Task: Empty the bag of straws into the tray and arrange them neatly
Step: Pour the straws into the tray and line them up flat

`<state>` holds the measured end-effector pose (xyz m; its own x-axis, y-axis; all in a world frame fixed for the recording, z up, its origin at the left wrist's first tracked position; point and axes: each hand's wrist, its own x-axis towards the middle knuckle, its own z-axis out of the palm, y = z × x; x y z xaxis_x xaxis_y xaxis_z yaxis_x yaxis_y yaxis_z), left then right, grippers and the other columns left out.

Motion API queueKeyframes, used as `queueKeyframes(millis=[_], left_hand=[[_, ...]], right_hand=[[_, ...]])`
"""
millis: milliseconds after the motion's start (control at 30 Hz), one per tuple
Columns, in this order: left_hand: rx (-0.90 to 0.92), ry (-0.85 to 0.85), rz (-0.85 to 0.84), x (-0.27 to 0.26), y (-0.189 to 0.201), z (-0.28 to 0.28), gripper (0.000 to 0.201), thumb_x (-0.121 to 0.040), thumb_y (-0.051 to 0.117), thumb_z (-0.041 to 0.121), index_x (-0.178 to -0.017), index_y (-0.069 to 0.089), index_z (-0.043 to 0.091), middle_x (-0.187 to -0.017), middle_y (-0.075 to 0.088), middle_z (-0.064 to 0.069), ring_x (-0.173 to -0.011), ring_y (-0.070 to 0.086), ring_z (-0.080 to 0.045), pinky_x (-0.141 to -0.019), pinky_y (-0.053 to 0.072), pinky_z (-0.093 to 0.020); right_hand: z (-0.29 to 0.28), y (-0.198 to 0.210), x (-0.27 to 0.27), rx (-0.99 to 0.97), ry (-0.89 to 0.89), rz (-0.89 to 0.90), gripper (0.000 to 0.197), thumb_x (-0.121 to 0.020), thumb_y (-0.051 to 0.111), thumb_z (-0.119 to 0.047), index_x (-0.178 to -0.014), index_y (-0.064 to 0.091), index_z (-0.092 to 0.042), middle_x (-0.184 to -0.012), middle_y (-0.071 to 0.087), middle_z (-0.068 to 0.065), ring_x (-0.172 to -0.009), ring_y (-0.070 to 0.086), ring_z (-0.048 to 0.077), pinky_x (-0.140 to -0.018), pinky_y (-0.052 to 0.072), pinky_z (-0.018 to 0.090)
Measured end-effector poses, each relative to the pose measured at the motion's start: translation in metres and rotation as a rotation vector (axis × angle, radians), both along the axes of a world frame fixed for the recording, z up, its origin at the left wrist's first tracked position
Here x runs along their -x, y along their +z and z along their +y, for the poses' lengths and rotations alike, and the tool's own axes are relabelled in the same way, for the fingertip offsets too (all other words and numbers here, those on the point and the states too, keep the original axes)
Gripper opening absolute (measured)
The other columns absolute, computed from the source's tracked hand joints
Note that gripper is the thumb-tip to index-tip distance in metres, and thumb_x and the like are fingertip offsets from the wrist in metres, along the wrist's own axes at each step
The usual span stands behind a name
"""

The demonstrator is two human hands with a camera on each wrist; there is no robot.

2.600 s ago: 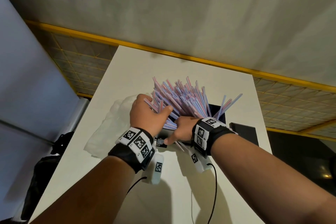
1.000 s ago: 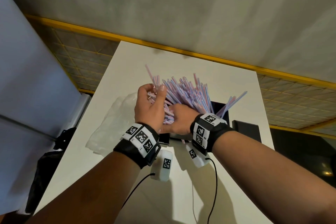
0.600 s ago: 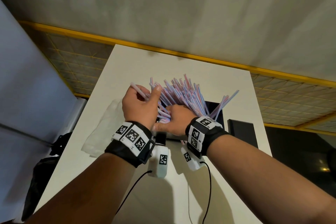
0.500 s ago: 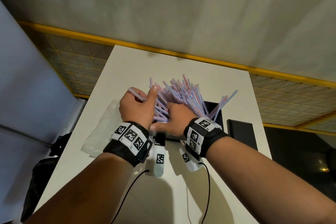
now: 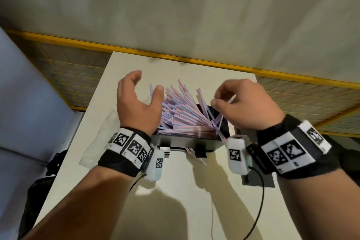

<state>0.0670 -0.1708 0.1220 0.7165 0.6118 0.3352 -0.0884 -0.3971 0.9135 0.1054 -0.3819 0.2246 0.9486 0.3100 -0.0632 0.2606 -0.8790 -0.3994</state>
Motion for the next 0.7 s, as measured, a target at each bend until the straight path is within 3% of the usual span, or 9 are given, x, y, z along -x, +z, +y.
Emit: queueKeyframes(millis=[100, 200, 300, 333, 400, 467, 533, 600, 700], left_hand=[[-0.34, -0.107, -0.139, -0.001, 0.014, -0.019, 0.037, -0.082, 0.069, 0.012, -0.118, 0.064, 0.003, -0.114, 0.064, -0.01, -0.11, 0.056, -0.021, -0.096, 0.044, -0.027], [-0.464, -0.375, -0.112, 0.001, 0.018, -0.044, 0.031, -0.079, 0.062, 0.0, -0.109, 0.068, 0.005, -0.1, 0.064, -0.006, -0.089, 0.058, -0.018, -0.082, 0.05, -0.032], [-0.484, -0.762, 0.271, 0.004, 0.008, -0.062, 0.045, -0.078, 0.062, 0.007, -0.122, 0.062, 0.017, -0.107, 0.055, 0.005, -0.085, 0.053, -0.005, -0.085, 0.049, -0.028], [-0.518, -0.848, 0.389, 0.006, 0.004, -0.065, 0.052, -0.076, 0.064, 0.015, -0.127, 0.057, 0.024, -0.114, 0.053, 0.007, -0.095, 0.056, -0.009, -0.088, 0.049, -0.03], [-0.595, -0.938, 0.539, 0.009, -0.004, -0.069, 0.066, -0.07, 0.063, 0.028, -0.133, 0.046, 0.034, -0.123, 0.048, 0.01, -0.108, 0.056, -0.018, -0.088, 0.052, -0.037], [-0.643, -0.92, 0.579, 0.01, -0.009, -0.071, 0.065, -0.073, 0.069, 0.034, -0.134, 0.048, 0.032, -0.122, 0.049, 0.008, -0.107, 0.055, -0.019, -0.087, 0.05, -0.035], [-0.628, -0.786, 0.493, 0.006, -0.013, -0.072, 0.036, -0.083, 0.074, 0.032, -0.115, 0.065, 0.02, -0.108, 0.057, 0.003, -0.1, 0.058, -0.022, -0.081, 0.043, -0.028], [-0.655, -0.633, 0.43, 0.001, -0.016, -0.066, 0.008, -0.089, 0.069, 0.02, -0.094, 0.07, 0.014, -0.096, 0.064, -0.001, -0.094, 0.062, -0.026, -0.079, 0.044, -0.029], [-0.717, -0.558, 0.494, -0.001, -0.02, -0.045, 0.013, -0.089, 0.066, 0.013, -0.099, 0.073, 0.019, -0.102, 0.071, -0.001, -0.098, 0.066, -0.028, -0.085, 0.053, -0.039]], right_hand=[[-0.035, -0.037, -0.006, 0.292, -0.142, 0.213, 0.06, -0.093, 0.046, -0.068, -0.087, 0.067, -0.011, -0.081, 0.068, 0.005, -0.08, 0.067, 0.024, -0.067, 0.047, 0.031], [-0.045, -0.071, 0.004, 0.107, -0.239, 0.523, 0.079, -0.093, 0.042, -0.071, -0.083, 0.067, 0.003, -0.064, 0.071, 0.013, -0.058, 0.073, 0.025, -0.061, 0.058, 0.037], [-0.037, -0.094, 0.009, -0.292, -0.217, 0.667, 0.057, -0.098, 0.053, -0.052, -0.091, 0.066, 0.002, -0.073, 0.074, 0.017, -0.071, 0.076, 0.031, -0.077, 0.062, 0.048], [-0.032, -0.098, 0.009, -0.436, -0.2, 0.681, 0.041, -0.099, 0.056, -0.042, -0.092, 0.066, -0.003, -0.079, 0.075, 0.017, -0.076, 0.075, 0.033, -0.082, 0.06, 0.051], [-0.029, -0.101, 0.005, -0.595, -0.154, 0.678, 0.016, -0.101, 0.056, -0.018, -0.093, 0.068, -0.012, -0.093, 0.073, 0.02, -0.084, 0.072, 0.031, -0.081, 0.056, 0.043], [-0.032, -0.103, 0.001, -0.622, -0.13, 0.677, 0.015, -0.099, 0.051, -0.002, -0.102, 0.066, -0.004, -0.095, 0.071, 0.021, -0.086, 0.069, 0.028, -0.071, 0.051, 0.034], [-0.039, -0.105, 0.0, -0.641, -0.158, 0.645, 0.012, -0.095, 0.056, 0.002, -0.103, 0.065, 0.002, -0.087, 0.071, 0.018, -0.081, 0.068, 0.029, -0.066, 0.054, 0.032], [-0.047, -0.111, -0.005, -0.574, -0.246, 0.507, 0.003, -0.089, 0.067, -0.005, -0.089, 0.067, -0.002, -0.079, 0.073, 0.016, -0.073, 0.073, 0.029, -0.071, 0.061, 0.044], [-0.059, -0.123, -0.019, -0.374, -0.469, 0.228, 0.032, -0.074, 0.082, -0.032, -0.084, 0.059, -0.013, -0.072, 0.07, 0.007, -0.063, 0.071, 0.027, -0.069, 0.062, 0.05]])
